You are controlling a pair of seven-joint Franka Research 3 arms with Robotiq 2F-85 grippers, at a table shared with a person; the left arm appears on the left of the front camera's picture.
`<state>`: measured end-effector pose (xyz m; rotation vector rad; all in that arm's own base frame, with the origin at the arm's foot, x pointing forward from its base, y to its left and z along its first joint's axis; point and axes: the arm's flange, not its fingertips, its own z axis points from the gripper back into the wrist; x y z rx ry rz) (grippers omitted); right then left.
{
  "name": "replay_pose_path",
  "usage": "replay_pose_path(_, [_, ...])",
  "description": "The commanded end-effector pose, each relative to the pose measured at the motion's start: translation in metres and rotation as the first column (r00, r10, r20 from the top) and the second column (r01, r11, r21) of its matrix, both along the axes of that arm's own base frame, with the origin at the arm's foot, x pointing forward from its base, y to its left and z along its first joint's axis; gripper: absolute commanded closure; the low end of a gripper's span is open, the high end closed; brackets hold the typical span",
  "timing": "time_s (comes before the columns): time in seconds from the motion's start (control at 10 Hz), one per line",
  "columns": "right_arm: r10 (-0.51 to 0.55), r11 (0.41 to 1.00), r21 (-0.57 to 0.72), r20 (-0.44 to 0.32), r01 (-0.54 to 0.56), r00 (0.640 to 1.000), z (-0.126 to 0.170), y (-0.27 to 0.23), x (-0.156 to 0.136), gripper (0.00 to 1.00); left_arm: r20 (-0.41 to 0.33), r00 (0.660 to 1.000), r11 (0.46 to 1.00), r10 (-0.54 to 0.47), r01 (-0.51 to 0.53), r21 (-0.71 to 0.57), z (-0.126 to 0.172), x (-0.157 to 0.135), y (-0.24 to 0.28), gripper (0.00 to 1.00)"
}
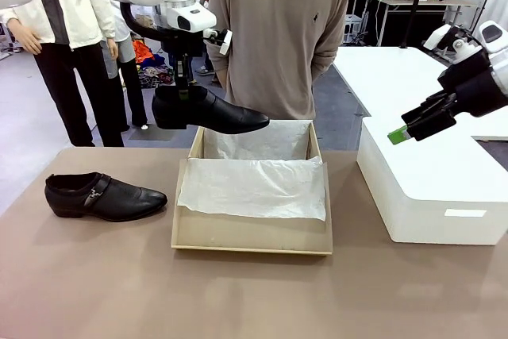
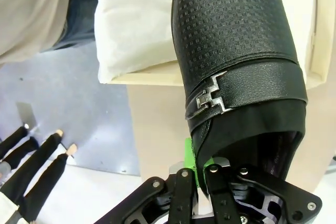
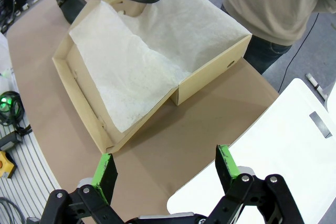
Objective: Pack the shoes into the box.
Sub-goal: Place one shoe of the Shoes into the Shoes Box.
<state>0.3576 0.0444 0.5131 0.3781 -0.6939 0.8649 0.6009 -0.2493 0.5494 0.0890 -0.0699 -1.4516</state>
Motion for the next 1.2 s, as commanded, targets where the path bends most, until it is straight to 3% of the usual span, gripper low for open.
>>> replay_pose_path(0.0, [0.024, 1.000, 0.015, 0.017, -0.024, 1.000, -0.001, -0.002, 0.003, 0.00, 0.005, 1.000, 1.000, -0.001, 0.001, 0.005, 0.003, -0.001, 0.002, 1.00])
replay_pose_path(0.7, [0.024, 1.000, 0.015, 0.017, -0.024, 1.000, -0.001, -0.002, 0.003, 0.00, -0.002, 1.000, 1.000, 0.000, 0.000, 0.001, -0.001, 0.000, 0.000, 1.00])
replay_pose_path(1.1, [0.024, 1.000, 0.015, 0.017, -0.024, 1.000, -0.001, -0.002, 0.003, 0.00, -0.002, 1.000, 0.999, -0.014, 0.014, -0.032, -0.003, 0.010, -0.042, 1.00])
